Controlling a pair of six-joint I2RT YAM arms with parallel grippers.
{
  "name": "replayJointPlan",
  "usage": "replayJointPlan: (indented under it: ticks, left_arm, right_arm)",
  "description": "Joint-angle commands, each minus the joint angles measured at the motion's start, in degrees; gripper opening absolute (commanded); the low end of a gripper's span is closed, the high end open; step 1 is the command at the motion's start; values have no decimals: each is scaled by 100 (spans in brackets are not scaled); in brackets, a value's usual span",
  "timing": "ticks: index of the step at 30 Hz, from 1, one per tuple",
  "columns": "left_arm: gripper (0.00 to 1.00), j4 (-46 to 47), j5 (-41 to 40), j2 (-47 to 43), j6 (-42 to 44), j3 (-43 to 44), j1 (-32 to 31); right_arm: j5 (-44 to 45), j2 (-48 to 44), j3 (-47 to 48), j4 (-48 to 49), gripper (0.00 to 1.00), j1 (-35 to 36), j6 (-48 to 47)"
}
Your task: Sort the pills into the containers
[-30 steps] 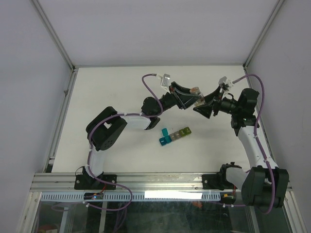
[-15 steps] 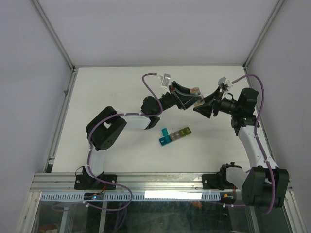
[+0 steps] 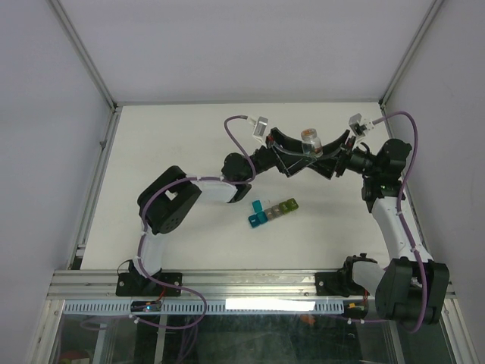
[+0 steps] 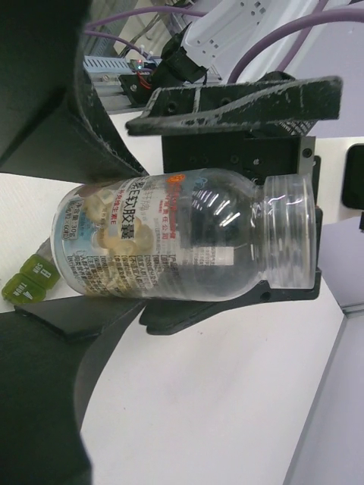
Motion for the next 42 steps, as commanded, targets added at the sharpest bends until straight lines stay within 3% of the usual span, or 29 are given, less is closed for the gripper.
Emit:
replayJointPlan:
  ticks: [1,5,37,40,42]
  left_arm:
    - [80,739,-9,70,-85,242,-68]
    - [68,907,-135,114,-75,231,-110]
    - [75,1375,-472,73,47,160,-18]
    - [71,1307,-500,73,75,152,-16]
    - [62,1264,-457,66,74,167,-9]
  right_arm:
    - [-146,2,-25,617,0,11,345]
    - [-164,82,-48,638,0,128,311]
    - [-176,280,-55,435,0,375,46]
    - [-172,280,-57,417,1,382,23]
    - [-153,275,-56,408,4,385,21]
